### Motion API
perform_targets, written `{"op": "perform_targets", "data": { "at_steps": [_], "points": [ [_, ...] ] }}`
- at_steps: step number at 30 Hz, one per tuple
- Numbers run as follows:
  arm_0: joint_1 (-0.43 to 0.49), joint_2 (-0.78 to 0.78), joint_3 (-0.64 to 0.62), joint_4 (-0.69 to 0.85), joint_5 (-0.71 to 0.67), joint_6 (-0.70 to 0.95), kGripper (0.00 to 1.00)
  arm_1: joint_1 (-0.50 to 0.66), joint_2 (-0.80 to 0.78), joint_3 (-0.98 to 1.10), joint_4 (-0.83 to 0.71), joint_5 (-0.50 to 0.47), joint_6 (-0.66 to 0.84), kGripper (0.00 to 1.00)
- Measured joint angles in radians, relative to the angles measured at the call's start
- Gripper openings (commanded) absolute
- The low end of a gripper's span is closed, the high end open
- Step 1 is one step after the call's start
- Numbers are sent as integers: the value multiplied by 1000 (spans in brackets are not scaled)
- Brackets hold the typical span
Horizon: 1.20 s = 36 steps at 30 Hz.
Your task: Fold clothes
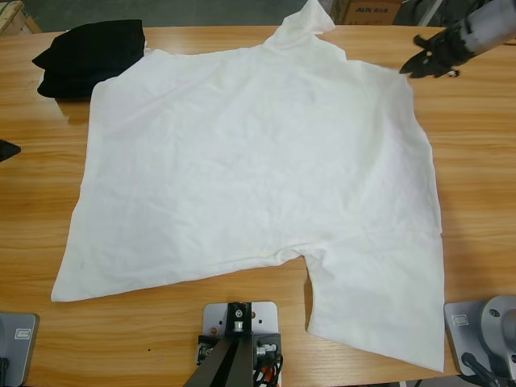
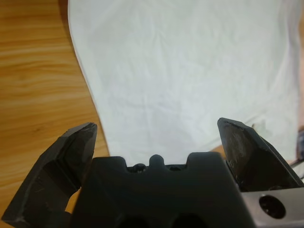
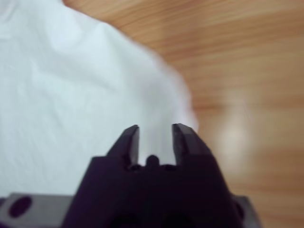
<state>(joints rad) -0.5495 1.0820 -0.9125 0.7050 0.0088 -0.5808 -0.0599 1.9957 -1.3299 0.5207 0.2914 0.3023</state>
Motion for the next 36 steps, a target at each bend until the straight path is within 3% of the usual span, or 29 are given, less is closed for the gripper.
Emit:
{"op": "perform_targets", "data": {
  "at_steps": [3,7,10,11,13,16,19,25,36],
  "points": [
    [-1,0,0,0,-57,-64,996,7,-114,-8,135,-57,2,1000],
    [-6,1,20,0,-258,-114,995,52,-308,13,304,-71,55,1000],
    [-11,-28,98,0,-396,-141,815,223,-462,148,321,-74,132,1000],
    [-12,-65,138,0,-402,-176,823,288,-505,205,307,-79,172,1000],
    [-14,-179,231,0,-363,-305,996,394,-585,311,265,-102,253,1000],
    [-15,-361,347,14,-290,-523,1000,466,-665,402,229,-111,313,1000],
    [-15,-450,384,57,-216,-676,1000,486,-715,440,218,-111,326,1000],
    [-15,-460,429,68,-180,-865,1000,489,-763,488,217,-111,348,1000],
    [-15,-322,516,-62,-215,-896,1000,489,-774,558,138,-111,369,1000]
  ]
}}
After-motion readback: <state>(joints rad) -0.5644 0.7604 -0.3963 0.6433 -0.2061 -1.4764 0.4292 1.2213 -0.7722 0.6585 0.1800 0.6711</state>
